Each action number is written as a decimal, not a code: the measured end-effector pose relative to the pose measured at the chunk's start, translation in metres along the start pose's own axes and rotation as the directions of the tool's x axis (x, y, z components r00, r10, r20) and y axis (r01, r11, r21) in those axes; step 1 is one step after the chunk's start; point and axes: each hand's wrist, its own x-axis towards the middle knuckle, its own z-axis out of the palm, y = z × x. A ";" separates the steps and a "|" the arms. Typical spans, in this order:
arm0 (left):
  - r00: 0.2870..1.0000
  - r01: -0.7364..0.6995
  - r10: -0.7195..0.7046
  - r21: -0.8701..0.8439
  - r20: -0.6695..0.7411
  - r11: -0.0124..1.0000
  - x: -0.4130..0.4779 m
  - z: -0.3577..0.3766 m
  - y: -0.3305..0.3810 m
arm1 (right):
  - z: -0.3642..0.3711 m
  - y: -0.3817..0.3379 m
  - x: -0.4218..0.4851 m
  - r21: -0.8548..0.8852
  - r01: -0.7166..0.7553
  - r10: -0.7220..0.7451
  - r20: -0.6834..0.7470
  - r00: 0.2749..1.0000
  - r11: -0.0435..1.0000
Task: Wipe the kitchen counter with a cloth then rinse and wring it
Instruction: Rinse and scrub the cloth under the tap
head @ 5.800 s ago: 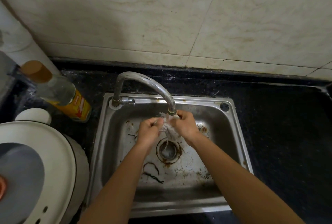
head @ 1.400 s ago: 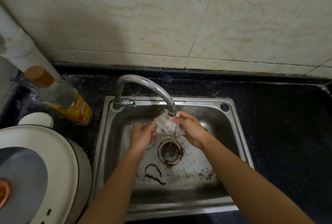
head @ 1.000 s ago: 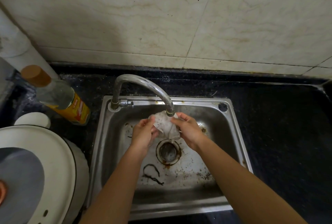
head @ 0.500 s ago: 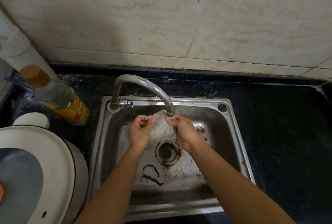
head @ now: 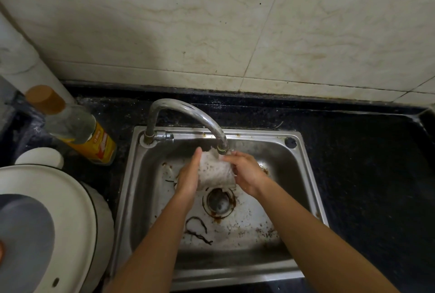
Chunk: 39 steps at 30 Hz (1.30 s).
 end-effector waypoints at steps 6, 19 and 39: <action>0.967 -0.255 0.255 0.115 0.018 0.960 -0.006 0.002 0.006 | 0.008 0.004 0.002 -0.067 0.037 -0.038 -0.001 0.999 0.997; 0.969 -0.231 0.243 0.178 -0.048 0.956 -0.003 0.020 0.008 | 0.016 0.021 0.007 -0.150 0.027 -0.032 -0.034 0.999 0.988; 0.978 -0.202 0.203 0.027 -0.049 0.979 -0.016 0.001 0.011 | 0.031 0.018 0.006 -0.012 -0.016 0.015 -0.075 0.997 1.000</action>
